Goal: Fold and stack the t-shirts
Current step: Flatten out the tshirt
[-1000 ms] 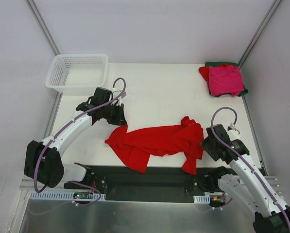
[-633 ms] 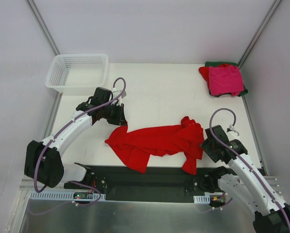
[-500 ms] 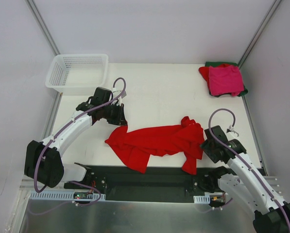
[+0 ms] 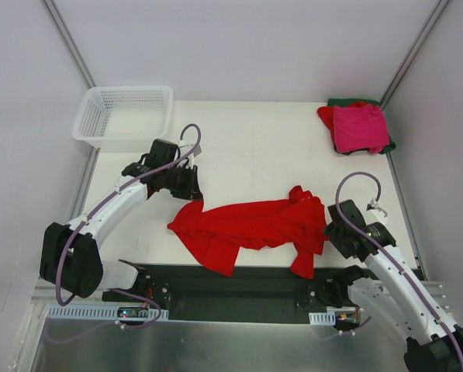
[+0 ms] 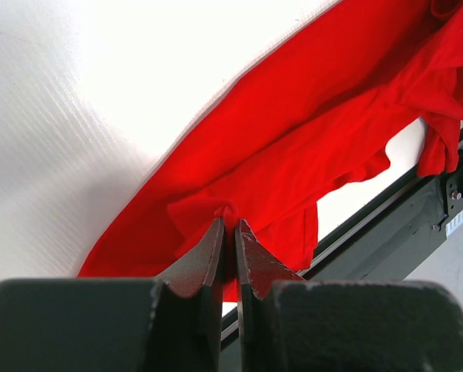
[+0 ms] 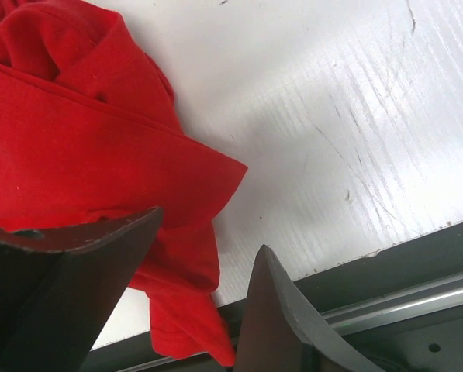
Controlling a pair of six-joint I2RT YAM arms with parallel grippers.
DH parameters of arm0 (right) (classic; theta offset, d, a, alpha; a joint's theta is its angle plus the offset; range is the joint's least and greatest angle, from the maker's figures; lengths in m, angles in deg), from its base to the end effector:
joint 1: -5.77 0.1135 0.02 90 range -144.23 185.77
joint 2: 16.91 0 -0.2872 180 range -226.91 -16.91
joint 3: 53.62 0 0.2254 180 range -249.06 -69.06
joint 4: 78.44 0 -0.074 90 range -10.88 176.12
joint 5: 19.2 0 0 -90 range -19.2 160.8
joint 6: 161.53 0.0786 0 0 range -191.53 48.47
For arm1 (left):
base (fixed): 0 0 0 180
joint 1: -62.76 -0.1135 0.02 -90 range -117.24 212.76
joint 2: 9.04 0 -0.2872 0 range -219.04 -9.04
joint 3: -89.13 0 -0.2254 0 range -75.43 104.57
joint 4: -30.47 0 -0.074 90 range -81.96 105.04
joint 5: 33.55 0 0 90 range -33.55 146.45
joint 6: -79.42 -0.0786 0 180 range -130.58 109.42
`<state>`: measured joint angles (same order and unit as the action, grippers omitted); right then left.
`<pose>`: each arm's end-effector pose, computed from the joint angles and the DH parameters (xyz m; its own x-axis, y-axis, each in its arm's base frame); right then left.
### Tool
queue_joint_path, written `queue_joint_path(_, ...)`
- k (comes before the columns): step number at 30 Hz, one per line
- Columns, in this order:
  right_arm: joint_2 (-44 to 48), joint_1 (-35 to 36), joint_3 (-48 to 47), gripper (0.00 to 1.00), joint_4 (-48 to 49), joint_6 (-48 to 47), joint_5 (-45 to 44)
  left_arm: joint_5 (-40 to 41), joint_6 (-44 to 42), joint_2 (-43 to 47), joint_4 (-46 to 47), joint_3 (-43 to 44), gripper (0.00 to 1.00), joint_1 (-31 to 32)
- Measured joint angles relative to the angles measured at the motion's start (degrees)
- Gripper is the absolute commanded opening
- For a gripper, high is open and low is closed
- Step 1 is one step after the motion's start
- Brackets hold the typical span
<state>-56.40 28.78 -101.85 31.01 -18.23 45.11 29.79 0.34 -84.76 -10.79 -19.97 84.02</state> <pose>0.0958 0.0036 0.2027 -0.6161 0.5233 -0.5887 0.5526 0.8198 0.1504 0.2424 -0.1322 0.2690 -0.7755 0.1201 -0.6199 0.4758 0.7565 -0.4488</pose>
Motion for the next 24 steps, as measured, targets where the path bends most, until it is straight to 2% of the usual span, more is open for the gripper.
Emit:
queue_joint_path(15, -6.0, 0.0, 1.2, 0.57, 4.7, 0.1, 1.2, 0.0, 0.0, 0.0, 0.1, 0.0, 0.02, -0.4)
queue_joint_path(21, -6.2, 0.0, 1.9, 0.51, 6.2, 0.1, 2.4, 0.0, 0.0, 0.0, 0.1, 0.0, 0.02, -0.4)
queue_joint_path(24, -6.2, 0.0, 2.5, 0.45, 6.8, 0.1, 2.8, 0.0, 0.0, 0.0, 0.1, 0.0, 0.02, -0.4)
